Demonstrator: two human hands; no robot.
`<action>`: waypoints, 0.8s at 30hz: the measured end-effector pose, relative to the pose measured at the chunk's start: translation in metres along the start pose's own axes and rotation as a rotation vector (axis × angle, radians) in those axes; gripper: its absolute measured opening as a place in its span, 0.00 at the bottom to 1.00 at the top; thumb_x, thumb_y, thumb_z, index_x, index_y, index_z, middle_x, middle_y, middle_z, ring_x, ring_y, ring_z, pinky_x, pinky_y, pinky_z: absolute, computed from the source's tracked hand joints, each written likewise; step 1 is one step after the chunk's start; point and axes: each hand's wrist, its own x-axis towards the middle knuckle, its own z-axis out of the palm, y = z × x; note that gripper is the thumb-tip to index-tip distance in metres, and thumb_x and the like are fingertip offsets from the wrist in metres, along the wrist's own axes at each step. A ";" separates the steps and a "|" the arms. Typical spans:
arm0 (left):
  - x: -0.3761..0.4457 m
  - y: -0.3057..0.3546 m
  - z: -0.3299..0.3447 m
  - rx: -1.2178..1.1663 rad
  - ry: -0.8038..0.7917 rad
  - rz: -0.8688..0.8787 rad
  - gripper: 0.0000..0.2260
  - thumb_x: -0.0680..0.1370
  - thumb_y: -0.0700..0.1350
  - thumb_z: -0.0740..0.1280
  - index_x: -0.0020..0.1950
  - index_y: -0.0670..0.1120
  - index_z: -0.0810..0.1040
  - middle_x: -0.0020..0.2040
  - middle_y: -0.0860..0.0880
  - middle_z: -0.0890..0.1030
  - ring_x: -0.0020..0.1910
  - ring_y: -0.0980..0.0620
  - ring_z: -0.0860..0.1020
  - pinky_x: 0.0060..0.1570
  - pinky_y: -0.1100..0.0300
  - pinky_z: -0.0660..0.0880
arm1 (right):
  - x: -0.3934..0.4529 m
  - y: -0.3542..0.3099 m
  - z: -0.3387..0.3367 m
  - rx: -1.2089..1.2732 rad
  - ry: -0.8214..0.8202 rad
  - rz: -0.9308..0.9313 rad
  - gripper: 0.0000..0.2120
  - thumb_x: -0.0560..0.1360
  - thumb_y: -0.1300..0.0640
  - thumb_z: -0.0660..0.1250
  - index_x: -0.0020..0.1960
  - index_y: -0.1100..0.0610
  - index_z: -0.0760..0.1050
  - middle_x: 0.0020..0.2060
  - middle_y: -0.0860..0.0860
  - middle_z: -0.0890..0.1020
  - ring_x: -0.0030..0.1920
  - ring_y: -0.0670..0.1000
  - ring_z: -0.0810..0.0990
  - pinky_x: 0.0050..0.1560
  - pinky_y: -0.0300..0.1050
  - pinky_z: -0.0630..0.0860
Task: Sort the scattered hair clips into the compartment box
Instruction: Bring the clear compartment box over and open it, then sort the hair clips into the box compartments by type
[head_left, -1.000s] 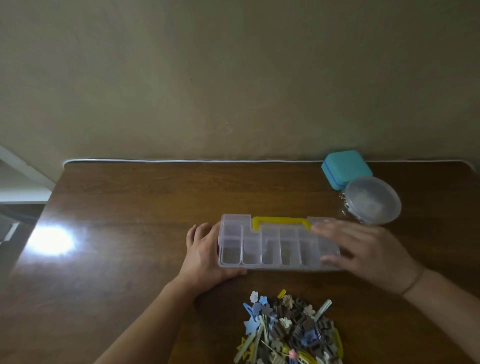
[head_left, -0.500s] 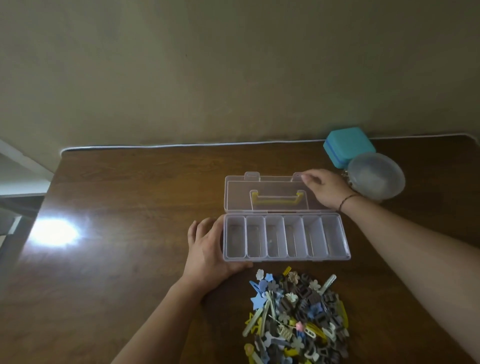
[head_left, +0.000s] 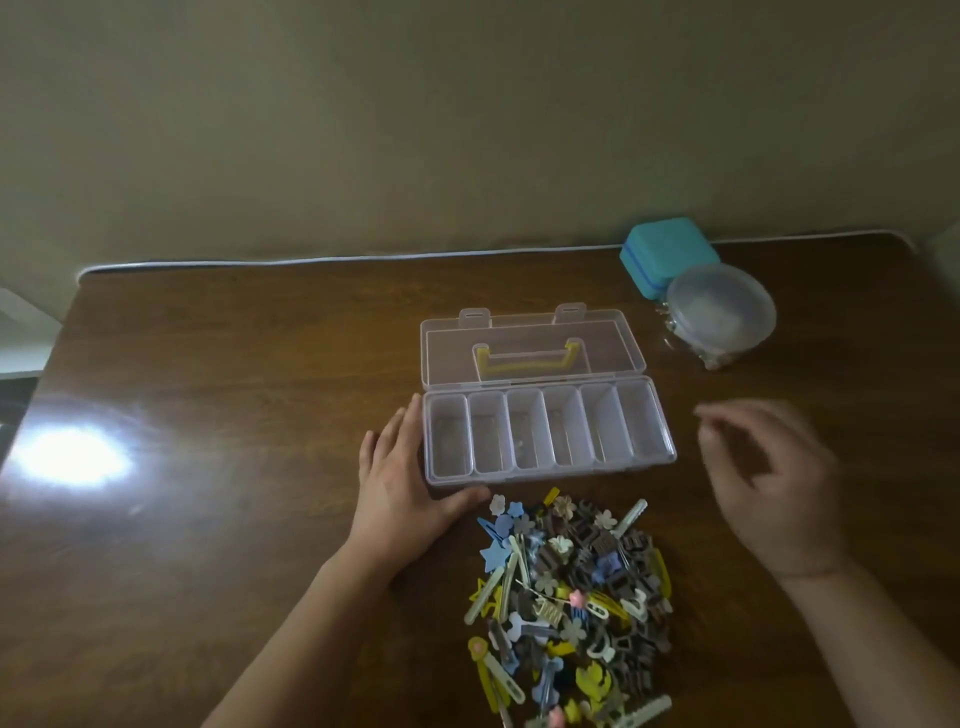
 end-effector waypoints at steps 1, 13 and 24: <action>0.002 0.002 -0.002 -0.036 -0.020 -0.009 0.50 0.64 0.71 0.70 0.80 0.58 0.50 0.79 0.56 0.59 0.78 0.55 0.55 0.77 0.44 0.42 | -0.012 0.004 -0.001 0.019 -0.131 -0.020 0.11 0.75 0.56 0.63 0.53 0.58 0.80 0.46 0.47 0.79 0.43 0.43 0.78 0.48 0.31 0.76; -0.020 0.013 0.010 -0.192 0.098 0.034 0.40 0.67 0.61 0.77 0.73 0.68 0.61 0.64 0.72 0.72 0.67 0.68 0.68 0.67 0.42 0.70 | -0.044 0.044 0.029 0.004 -0.576 -0.327 0.26 0.68 0.67 0.75 0.60 0.46 0.79 0.51 0.39 0.84 0.47 0.39 0.83 0.46 0.36 0.81; -0.033 0.000 0.024 -0.233 0.184 0.145 0.40 0.61 0.58 0.81 0.70 0.62 0.67 0.58 0.68 0.79 0.57 0.66 0.78 0.50 0.71 0.77 | -0.059 0.049 0.038 -0.169 -0.458 -0.398 0.31 0.63 0.59 0.79 0.59 0.38 0.72 0.46 0.32 0.79 0.38 0.35 0.79 0.29 0.33 0.77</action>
